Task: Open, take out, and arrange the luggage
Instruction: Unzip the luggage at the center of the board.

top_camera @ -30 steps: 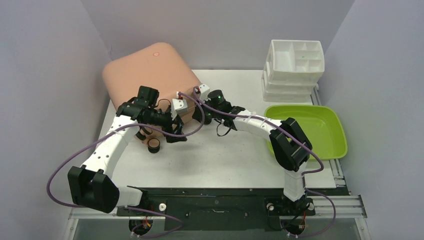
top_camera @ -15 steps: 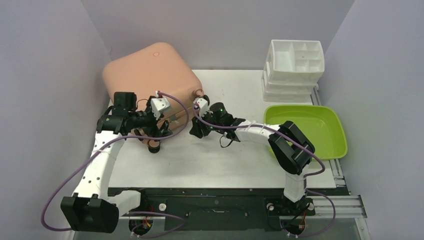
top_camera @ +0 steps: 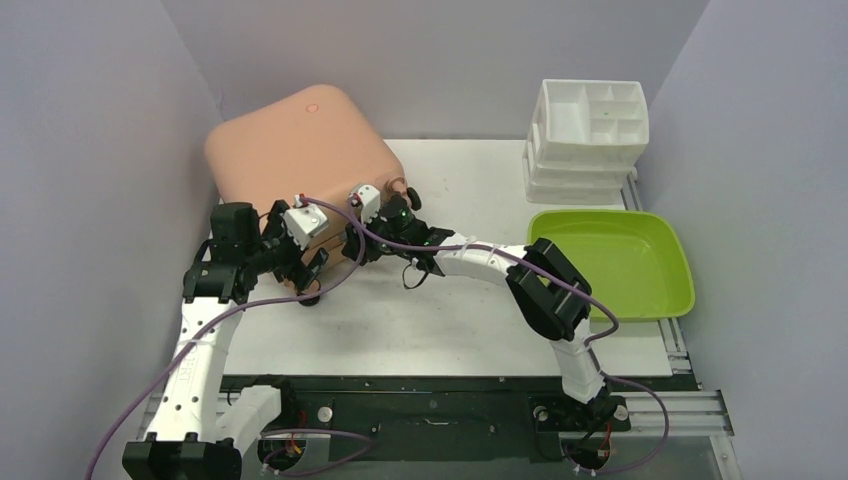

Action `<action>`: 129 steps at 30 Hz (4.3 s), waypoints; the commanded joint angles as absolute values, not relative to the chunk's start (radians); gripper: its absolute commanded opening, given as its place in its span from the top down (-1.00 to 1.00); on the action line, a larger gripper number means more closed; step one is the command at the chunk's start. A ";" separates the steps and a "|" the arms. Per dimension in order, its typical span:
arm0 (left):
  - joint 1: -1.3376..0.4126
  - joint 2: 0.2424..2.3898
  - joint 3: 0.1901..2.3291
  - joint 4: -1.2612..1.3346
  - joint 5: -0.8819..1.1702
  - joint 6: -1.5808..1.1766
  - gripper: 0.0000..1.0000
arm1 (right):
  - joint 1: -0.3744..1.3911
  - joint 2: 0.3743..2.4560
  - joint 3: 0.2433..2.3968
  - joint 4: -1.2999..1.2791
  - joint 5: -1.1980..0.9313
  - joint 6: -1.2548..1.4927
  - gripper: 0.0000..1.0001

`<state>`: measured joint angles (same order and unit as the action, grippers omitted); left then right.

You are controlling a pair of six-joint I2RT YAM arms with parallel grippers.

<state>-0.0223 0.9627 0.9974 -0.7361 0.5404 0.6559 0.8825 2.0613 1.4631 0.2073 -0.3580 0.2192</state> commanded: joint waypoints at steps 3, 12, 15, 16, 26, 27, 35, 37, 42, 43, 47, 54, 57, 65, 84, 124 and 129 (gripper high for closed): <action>-0.012 0.907 0.956 -0.714 0.508 0.621 -0.74 | 0.901 2.070 1.491 0.158 -0.206 0.221 0.18; 0.028 0.855 0.900 -0.683 0.558 0.585 -0.74 | 0.902 2.138 1.526 0.225 -0.271 0.212 0.19; 0.047 0.841 0.882 -0.681 0.580 0.577 -0.74 | 0.901 2.174 1.564 0.236 -0.311 0.222 0.21; 0.049 0.834 0.879 -0.680 0.583 0.576 -0.74 | 0.900 2.180 1.579 0.237 -0.316 0.225 0.22; 0.067 0.808 0.843 -0.675 0.618 0.569 -0.74 | 0.880 2.196 1.599 0.248 -0.345 0.236 0.70; 0.068 0.807 0.840 -0.672 0.619 0.569 -0.74 | 0.878 2.176 1.587 0.253 -0.338 0.231 0.73; 0.069 0.806 0.828 -0.672 0.626 0.572 -0.74 | 0.852 2.002 1.401 0.267 -0.241 0.167 1.00; 0.069 0.807 0.830 -0.675 0.628 0.573 -0.74 | 0.850 1.973 1.367 0.271 -0.224 0.151 1.00; 0.069 0.807 0.832 -0.679 0.628 0.578 -0.74 | 0.847 1.959 1.341 0.285 -0.254 0.043 0.90; 0.069 0.807 0.829 -0.678 0.628 0.579 -0.74 | 0.847 1.963 1.338 0.296 -0.267 0.025 0.86; 0.069 0.813 0.821 -0.691 0.626 0.591 -0.73 | 0.835 1.998 1.349 0.328 -0.370 -0.016 0.92; 0.068 0.832 0.820 -0.691 0.621 0.588 -0.73 | 0.832 2.044 1.426 0.258 -0.246 -0.001 1.00; 0.068 0.840 0.804 -0.690 0.601 0.593 -0.73 | 0.837 2.020 1.412 0.239 -0.130 -0.001 1.00; 0.066 0.841 0.738 -0.650 0.483 0.593 -0.72 | 0.840 1.947 1.360 0.199 0.125 0.043 1.00; 0.069 0.843 0.695 -0.605 0.504 0.582 -0.70 | 0.809 1.939 1.287 0.322 -0.423 -0.037 0.47; 0.068 0.849 0.731 -0.648 0.640 0.571 -0.70 | 0.795 2.123 1.468 0.309 -0.478 0.116 0.23; 0.068 0.843 0.721 -0.643 0.641 0.571 -0.70 | 0.784 2.182 1.546 0.328 -0.555 0.137 0.23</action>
